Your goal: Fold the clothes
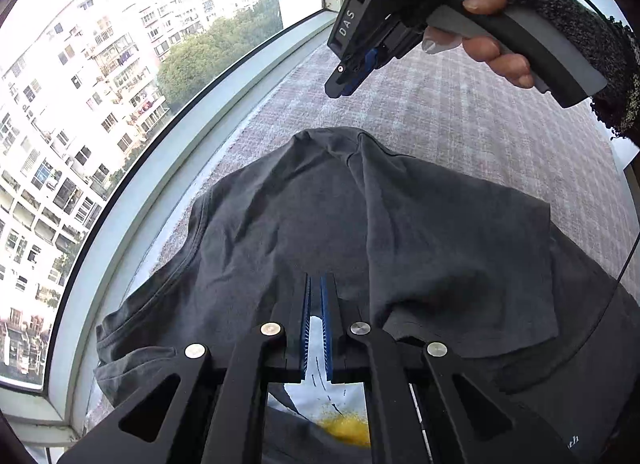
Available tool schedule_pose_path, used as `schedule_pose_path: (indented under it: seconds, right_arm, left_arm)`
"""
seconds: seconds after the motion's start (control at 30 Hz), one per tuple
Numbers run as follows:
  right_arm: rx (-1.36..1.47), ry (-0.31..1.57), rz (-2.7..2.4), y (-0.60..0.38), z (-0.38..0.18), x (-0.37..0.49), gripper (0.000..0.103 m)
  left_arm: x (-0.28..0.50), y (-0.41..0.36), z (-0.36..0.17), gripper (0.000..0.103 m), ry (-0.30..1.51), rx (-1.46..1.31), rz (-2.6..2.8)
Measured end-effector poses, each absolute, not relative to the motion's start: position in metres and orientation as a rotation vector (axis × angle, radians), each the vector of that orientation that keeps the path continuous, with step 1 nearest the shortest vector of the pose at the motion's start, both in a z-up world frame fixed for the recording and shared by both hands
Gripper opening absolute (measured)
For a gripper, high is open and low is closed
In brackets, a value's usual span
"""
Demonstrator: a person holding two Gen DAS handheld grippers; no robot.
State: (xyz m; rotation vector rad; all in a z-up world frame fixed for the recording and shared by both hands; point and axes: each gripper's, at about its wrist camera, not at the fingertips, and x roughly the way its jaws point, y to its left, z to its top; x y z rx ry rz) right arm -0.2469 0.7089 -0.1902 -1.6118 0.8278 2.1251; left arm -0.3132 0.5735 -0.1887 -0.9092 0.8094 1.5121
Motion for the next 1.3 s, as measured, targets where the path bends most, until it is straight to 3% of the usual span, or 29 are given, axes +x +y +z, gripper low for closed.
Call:
schedule_pose_path:
  seconds: [0.1, 0.2, 0.53, 0.57, 0.6, 0.63, 0.77, 0.83, 0.9, 1.13, 1.3]
  right_arm:
    - [-1.712, 0.782, 2.099, 0.689, -0.189, -0.25, 0.027]
    - [-1.774, 0.806, 2.052, 0.68, -0.199, -0.259, 0.028]
    - [-1.85, 0.726, 1.965, 0.659, -0.202, -0.272, 0.031]
    - [-1.853, 0.721, 1.96, 0.658, -0.202, -0.273, 0.031]
    - [-1.855, 0.72, 1.955, 0.658, -0.202, -0.274, 0.031]
    - [-1.856, 0.722, 1.952, 0.658, -0.202, -0.274, 0.031]
    - [-1.848, 0.727, 1.946, 0.657, -0.2, -0.274, 0.031]
    - [-1.84, 0.73, 1.941, 0.658, -0.199, -0.274, 0.031]
    - [-1.841, 0.736, 1.935, 0.659, -0.198, -0.275, 0.031]
    - [-1.857, 0.69, 1.929, 0.654, -0.191, -0.283, 0.031]
    - [-1.918, 0.539, 1.874, 0.645, -0.198, -0.296, 0.031]
  left_arm:
    - [-0.302, 0.551, -0.18, 0.005, 0.749, -0.908, 1.42]
    - [-0.277, 0.542, -0.182, 0.009, 0.816, -0.882, 1.357]
    - [-0.259, 0.564, -0.199, 0.009, 1.051, -0.794, 1.348]
    - [-0.258, 0.561, -0.192, 0.014, 1.043, -0.766, 1.343]
    - [-0.258, 0.56, -0.186, 0.027, 1.033, -0.746, 1.334]
    - [-0.257, 0.56, -0.183, 0.034, 1.029, -0.734, 1.325]
    - [-0.256, 0.571, -0.191, 0.037, 1.101, -0.721, 1.288]
    - [-0.259, 0.575, -0.198, 0.033, 1.096, -0.755, 1.246]
    - [-0.259, 0.576, -0.204, 0.001, 1.092, -0.782, 1.199]
    - [-0.258, 0.567, -0.193, 0.001, 1.031, -0.746, 1.245]
    - [-0.261, 0.56, -0.18, 0.001, 0.998, -0.743, 1.274]
